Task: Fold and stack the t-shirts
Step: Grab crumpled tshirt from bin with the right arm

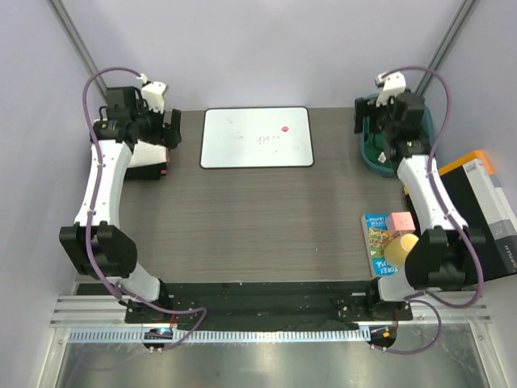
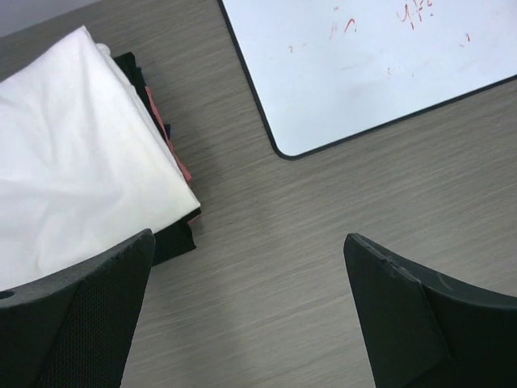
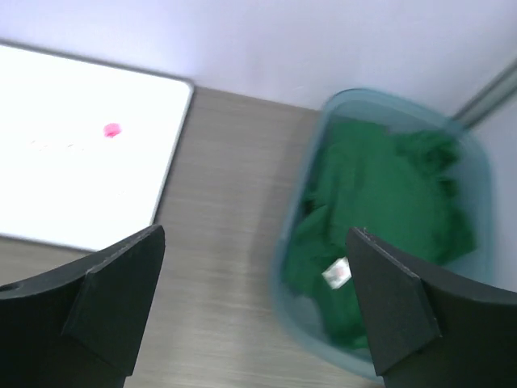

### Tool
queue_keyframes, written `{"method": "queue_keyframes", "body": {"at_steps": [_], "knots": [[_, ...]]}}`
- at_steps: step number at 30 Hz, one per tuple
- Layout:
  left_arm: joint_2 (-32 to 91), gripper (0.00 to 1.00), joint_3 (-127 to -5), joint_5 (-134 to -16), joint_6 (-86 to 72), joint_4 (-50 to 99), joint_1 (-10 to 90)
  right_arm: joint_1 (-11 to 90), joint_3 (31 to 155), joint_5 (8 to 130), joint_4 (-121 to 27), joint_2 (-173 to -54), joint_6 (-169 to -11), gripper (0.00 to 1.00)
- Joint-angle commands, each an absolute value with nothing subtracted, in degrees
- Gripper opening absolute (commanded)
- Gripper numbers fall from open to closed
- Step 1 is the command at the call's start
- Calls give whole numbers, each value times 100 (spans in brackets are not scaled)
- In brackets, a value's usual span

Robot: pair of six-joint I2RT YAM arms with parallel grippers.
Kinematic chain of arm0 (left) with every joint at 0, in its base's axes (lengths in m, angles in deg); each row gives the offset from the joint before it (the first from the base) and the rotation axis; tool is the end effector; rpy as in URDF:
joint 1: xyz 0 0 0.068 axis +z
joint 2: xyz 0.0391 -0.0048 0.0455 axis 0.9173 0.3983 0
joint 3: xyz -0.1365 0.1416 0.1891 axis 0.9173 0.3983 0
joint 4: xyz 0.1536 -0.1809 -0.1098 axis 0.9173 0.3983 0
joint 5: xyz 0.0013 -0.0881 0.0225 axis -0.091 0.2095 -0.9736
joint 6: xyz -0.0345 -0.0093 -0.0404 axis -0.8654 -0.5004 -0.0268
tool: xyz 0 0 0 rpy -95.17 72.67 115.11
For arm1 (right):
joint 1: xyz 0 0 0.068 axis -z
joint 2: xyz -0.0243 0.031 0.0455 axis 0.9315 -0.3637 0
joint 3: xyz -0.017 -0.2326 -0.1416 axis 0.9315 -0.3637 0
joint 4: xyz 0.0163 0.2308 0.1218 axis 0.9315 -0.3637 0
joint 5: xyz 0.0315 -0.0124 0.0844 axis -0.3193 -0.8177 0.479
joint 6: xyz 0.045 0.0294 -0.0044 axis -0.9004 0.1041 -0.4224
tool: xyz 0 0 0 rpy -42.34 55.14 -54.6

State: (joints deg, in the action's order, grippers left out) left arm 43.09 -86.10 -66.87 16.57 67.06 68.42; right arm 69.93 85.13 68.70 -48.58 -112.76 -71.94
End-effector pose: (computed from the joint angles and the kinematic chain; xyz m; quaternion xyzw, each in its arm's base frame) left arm 0.3418 0.0013 0.3866 0.1444 0.8772 -0.0719 0.4522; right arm 0.3336 -0.0027 0.3512 -0.1087 0.7843 -0.0153 0.6106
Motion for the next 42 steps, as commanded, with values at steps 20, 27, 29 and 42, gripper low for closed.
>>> {"method": "queue_keyframes", "body": {"at_steps": [20, 27, 29, 42], "knots": [[5726, 100, -11343, -7376, 2788, 9025, 6152, 8185, 13211, 6527, -7827, -16452, -6988, 83], [5823, 100, -11333, -7727, 2823, 9060, 6073, 8185, 13360, 6528, -7889, -16866, -6908, 19], [5875, 100, -11386, -7745, 2788, 9095, 6055, 8185, 13404, 6371, -7845, -16839, -6891, 1], [5945, 100, -11140, -7341, 2533, 8796, 5994, 8124, 14651, 6255, -7809, -15126, -6935, 1]]}}
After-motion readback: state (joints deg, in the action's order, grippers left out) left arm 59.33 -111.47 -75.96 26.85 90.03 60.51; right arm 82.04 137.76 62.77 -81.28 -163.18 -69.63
